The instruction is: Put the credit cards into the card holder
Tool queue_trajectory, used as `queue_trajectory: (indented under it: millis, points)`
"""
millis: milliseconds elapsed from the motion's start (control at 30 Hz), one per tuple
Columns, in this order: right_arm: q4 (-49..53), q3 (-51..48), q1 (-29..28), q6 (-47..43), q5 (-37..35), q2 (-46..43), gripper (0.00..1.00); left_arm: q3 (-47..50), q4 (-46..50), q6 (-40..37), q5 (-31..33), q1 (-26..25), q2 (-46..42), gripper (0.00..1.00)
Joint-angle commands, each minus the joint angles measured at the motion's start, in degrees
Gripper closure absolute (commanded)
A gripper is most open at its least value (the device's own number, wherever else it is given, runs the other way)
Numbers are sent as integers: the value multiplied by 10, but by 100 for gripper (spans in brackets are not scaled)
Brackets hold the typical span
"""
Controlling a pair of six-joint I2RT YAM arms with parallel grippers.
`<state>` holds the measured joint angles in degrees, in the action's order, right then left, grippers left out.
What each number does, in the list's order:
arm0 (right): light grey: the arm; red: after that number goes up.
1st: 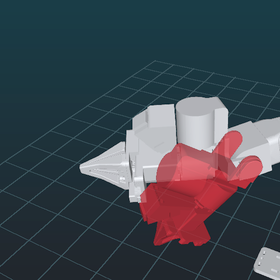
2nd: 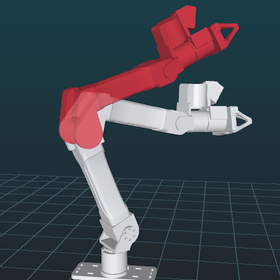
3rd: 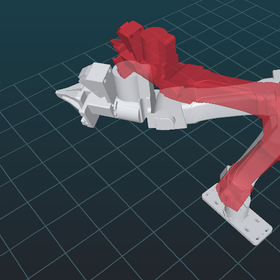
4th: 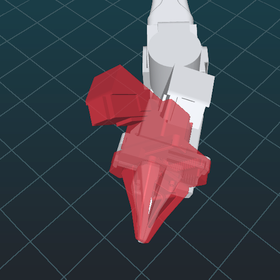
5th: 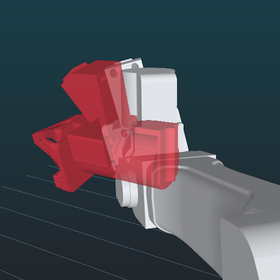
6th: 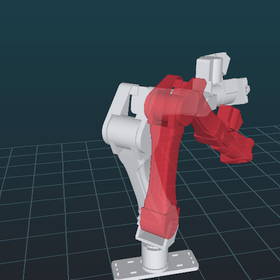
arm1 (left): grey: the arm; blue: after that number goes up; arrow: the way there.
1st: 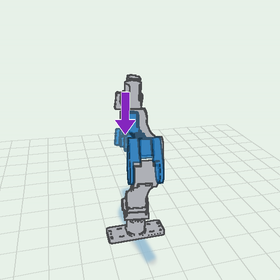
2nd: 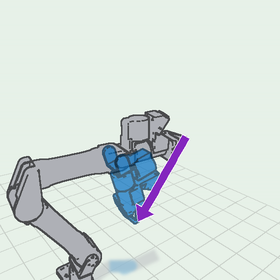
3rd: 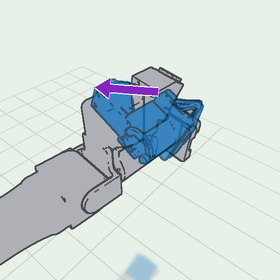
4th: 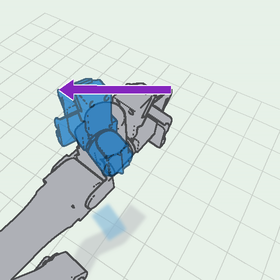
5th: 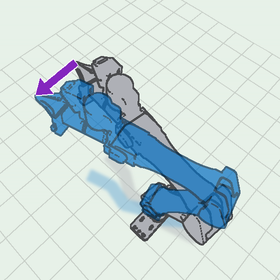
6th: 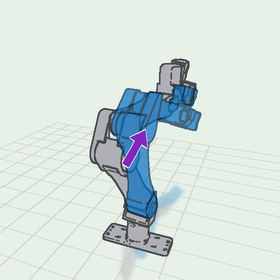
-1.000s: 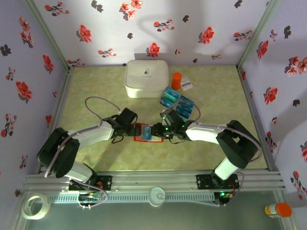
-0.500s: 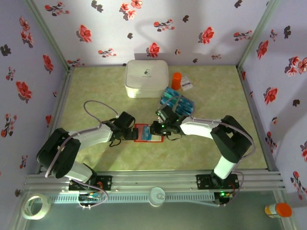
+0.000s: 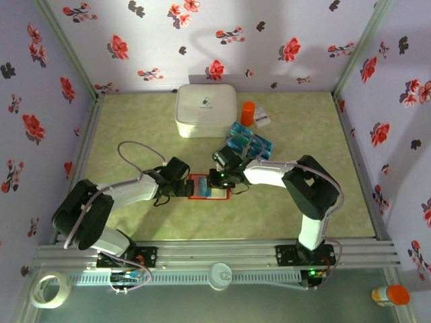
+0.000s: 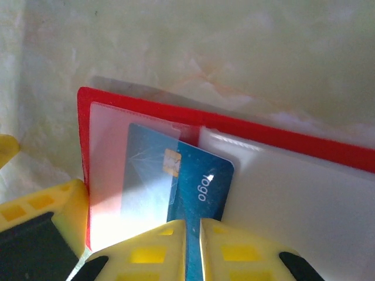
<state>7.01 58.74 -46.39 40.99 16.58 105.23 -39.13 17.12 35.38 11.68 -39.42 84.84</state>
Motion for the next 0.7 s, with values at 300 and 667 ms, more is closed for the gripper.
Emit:
queue_trajectory:
  millis: [300, 667]
  points:
    - [-12, 35, -14, 22, 33, 35, 87, 12, -13, 1, -1, 5, 10, 0]
    - [32, 8, -11, 3, -22, -54, 86, -5, 21, -8, -15, 40, -39, 0]
